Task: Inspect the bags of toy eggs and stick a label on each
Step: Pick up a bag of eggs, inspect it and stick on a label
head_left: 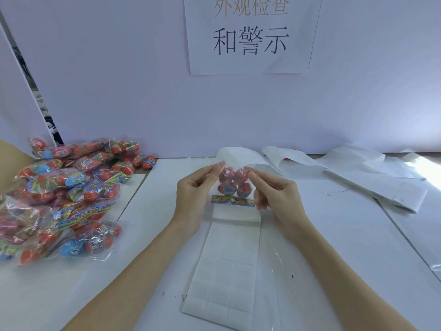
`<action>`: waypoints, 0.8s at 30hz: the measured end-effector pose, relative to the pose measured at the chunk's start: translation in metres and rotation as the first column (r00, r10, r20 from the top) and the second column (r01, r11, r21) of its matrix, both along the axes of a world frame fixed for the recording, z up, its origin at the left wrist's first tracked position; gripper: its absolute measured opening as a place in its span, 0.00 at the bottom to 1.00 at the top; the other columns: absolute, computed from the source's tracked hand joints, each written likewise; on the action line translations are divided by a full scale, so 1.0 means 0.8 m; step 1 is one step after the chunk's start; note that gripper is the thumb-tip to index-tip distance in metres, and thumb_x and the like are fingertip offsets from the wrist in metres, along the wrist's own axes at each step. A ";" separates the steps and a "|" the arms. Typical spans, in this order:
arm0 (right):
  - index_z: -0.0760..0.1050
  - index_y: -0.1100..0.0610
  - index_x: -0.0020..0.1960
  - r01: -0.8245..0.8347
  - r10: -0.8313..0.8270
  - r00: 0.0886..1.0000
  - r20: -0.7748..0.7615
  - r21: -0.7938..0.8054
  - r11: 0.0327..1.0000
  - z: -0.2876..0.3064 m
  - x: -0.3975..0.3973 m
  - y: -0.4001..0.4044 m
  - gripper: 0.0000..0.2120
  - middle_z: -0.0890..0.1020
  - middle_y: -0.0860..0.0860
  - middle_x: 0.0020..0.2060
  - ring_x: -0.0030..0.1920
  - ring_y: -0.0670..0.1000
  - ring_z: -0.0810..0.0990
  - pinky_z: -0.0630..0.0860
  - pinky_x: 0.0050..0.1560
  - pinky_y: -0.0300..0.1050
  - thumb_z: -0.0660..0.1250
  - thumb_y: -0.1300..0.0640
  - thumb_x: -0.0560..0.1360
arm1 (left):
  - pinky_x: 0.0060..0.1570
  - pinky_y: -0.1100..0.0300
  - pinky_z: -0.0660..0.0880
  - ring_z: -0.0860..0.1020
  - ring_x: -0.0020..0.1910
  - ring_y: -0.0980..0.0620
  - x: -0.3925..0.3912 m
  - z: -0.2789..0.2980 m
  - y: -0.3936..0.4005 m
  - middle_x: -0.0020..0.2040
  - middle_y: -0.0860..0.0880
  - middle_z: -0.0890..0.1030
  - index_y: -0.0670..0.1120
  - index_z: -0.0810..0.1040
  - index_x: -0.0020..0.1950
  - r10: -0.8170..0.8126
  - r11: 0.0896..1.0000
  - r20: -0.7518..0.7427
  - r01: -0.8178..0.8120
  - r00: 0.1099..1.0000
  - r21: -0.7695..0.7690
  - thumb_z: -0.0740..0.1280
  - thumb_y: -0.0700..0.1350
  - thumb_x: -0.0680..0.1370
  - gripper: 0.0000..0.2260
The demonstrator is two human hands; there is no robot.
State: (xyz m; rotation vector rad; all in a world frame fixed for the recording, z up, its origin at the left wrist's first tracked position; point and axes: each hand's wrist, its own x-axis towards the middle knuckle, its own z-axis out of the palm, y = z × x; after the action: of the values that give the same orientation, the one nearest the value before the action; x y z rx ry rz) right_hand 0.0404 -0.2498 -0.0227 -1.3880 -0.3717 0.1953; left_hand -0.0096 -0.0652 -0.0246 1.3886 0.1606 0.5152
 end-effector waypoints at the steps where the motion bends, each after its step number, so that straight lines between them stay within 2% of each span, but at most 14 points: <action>1: 0.87 0.49 0.59 -0.007 0.007 1.000 0.008 0.012 1.000 0.001 -0.001 0.000 0.09 0.84 0.51 0.34 0.33 0.49 0.80 0.74 0.35 0.37 0.71 0.54 0.81 | 0.44 0.71 0.74 0.77 0.38 0.62 0.000 0.000 0.000 0.41 0.55 0.82 0.56 0.89 0.55 -0.010 1.000 0.007 0.010 1.000 0.009 0.74 0.53 0.76 0.09; 3: 0.85 0.48 0.63 -0.054 0.054 0.999 -0.003 0.046 0.997 0.004 -0.001 -0.003 0.11 0.89 0.54 0.48 0.47 0.52 0.88 0.80 0.42 0.38 0.69 0.51 0.82 | 0.44 0.68 0.75 0.77 0.39 0.59 0.001 -0.001 0.000 0.40 0.56 0.83 0.55 0.89 0.56 -0.040 0.997 0.026 0.039 0.999 0.060 0.71 0.51 0.81 0.07; 5: 0.84 0.50 0.64 -0.089 0.090 0.996 -0.018 0.055 0.994 0.006 -0.001 -0.004 0.13 0.88 0.54 0.54 0.54 0.54 0.88 0.82 0.48 0.39 0.68 0.49 0.82 | 0.46 0.64 0.76 0.80 0.44 0.54 0.001 -0.001 -0.001 0.45 0.53 0.86 0.54 0.89 0.53 -0.078 0.989 0.018 0.075 0.997 0.124 0.68 0.53 0.83 0.10; 7: 0.81 0.55 0.60 -0.042 0.045 0.998 -0.038 0.058 0.997 0.004 0.001 -0.004 0.10 0.88 0.55 0.52 0.53 0.55 0.88 0.82 0.48 0.39 0.70 0.52 0.82 | 0.48 0.64 0.77 0.83 0.47 0.52 0.000 -0.001 -0.001 0.49 0.50 0.87 0.52 0.87 0.51 -0.089 0.982 0.006 0.087 0.996 0.166 0.67 0.55 0.83 0.11; 9: 0.74 0.56 0.58 0.028 -0.027 0.999 -0.035 0.030 0.999 -0.001 0.002 -0.002 0.10 0.88 0.55 0.48 0.50 0.55 0.89 0.80 0.45 0.38 0.72 0.56 0.81 | 0.47 0.64 0.78 0.83 0.45 0.51 0.001 -0.003 -0.002 0.46 0.48 0.87 0.50 0.82 0.56 -0.083 0.986 0.007 0.081 0.997 0.147 0.69 0.49 0.83 0.06; 11: 0.70 0.54 0.63 0.035 -0.035 0.999 -0.021 0.000 0.999 -0.005 0.004 -0.001 0.16 0.88 0.55 0.48 0.49 0.55 0.89 0.79 0.45 0.38 0.73 0.58 0.80 | 0.47 0.63 0.78 0.83 0.42 0.51 0.004 -0.004 -0.004 0.43 0.47 0.86 0.49 0.75 0.62 -0.073 0.993 -0.020 0.075 0.997 0.093 0.71 0.47 0.83 0.10; 14: 0.68 0.49 0.71 -0.028 0.027 0.999 -0.020 -0.048 0.998 -0.007 0.007 0.000 0.24 0.87 0.54 0.52 0.48 0.53 0.88 0.80 0.46 0.38 0.73 0.61 0.79 | 0.45 0.63 0.77 0.82 0.44 0.54 0.008 -0.004 -0.005 0.49 0.50 0.85 0.53 0.75 0.64 0.003 0.997 -0.100 0.005 0.995 0.076 0.71 0.54 0.81 0.14; 16: 0.72 0.53 0.70 -0.078 0.079 0.997 0.010 -0.118 0.990 -0.008 0.008 0.001 0.22 0.87 0.55 0.52 0.45 0.52 0.88 0.81 0.47 0.38 0.73 0.64 0.79 | 0.42 0.64 0.78 0.81 0.48 0.54 0.009 -0.005 -0.004 0.54 0.50 0.84 0.54 0.79 0.63 0.025 0.994 -0.107 -0.013 0.994 0.106 0.71 0.56 0.81 0.12; 18: 0.77 0.57 0.67 -0.104 0.112 0.993 0.034 -0.168 0.980 -0.011 0.009 0.002 0.17 0.88 0.56 0.51 0.44 0.52 0.87 0.81 0.48 0.39 0.72 0.65 0.80 | 0.44 0.59 0.79 0.82 0.49 0.51 0.010 -0.008 -0.001 0.53 0.50 0.86 0.51 0.84 0.56 0.010 0.994 -0.083 -0.001 0.996 0.111 0.70 0.52 0.82 0.07; 19: 0.78 0.55 0.65 -0.107 0.114 0.993 0.033 -0.168 0.980 -0.011 0.009 0.001 0.15 0.88 0.55 0.50 0.44 0.52 0.87 0.81 0.48 0.39 0.71 0.64 0.80 | 0.47 0.55 0.79 0.82 0.49 0.49 0.010 -0.008 0.000 0.51 0.48 0.86 0.49 0.86 0.54 0.003 0.997 -0.082 0.003 0.997 0.081 0.70 0.49 0.83 0.07; 21: 0.80 0.51 0.63 -0.101 0.104 0.994 0.014 -0.144 0.984 -0.009 0.009 0.000 0.12 0.88 0.53 0.47 0.45 0.50 0.87 0.79 0.47 0.36 0.70 0.61 0.81 | 0.52 0.47 0.78 0.84 0.48 0.44 0.011 -0.008 0.003 0.51 0.42 0.87 0.44 0.86 0.54 -0.021 1.000 -0.089 0.021 0.996 -0.003 0.69 0.44 0.83 0.07; 24: 0.84 0.54 0.60 -0.049 0.049 0.999 -0.006 -0.121 0.991 -0.008 0.011 0.000 0.08 0.88 0.50 0.43 0.41 0.46 0.83 0.77 0.44 0.35 0.70 0.55 0.82 | 0.54 0.49 0.81 0.86 0.49 0.43 0.010 -0.007 0.006 0.53 0.40 0.87 0.41 0.84 0.58 -0.073 0.997 -0.059 0.073 0.996 -0.010 0.71 0.44 0.79 0.11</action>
State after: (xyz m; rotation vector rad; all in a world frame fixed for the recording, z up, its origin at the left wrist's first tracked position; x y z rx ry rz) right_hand 0.0494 -0.2499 -0.0293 -1.4989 -0.3968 0.2643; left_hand -0.0018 -0.0608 -0.0301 1.3976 0.1593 0.4123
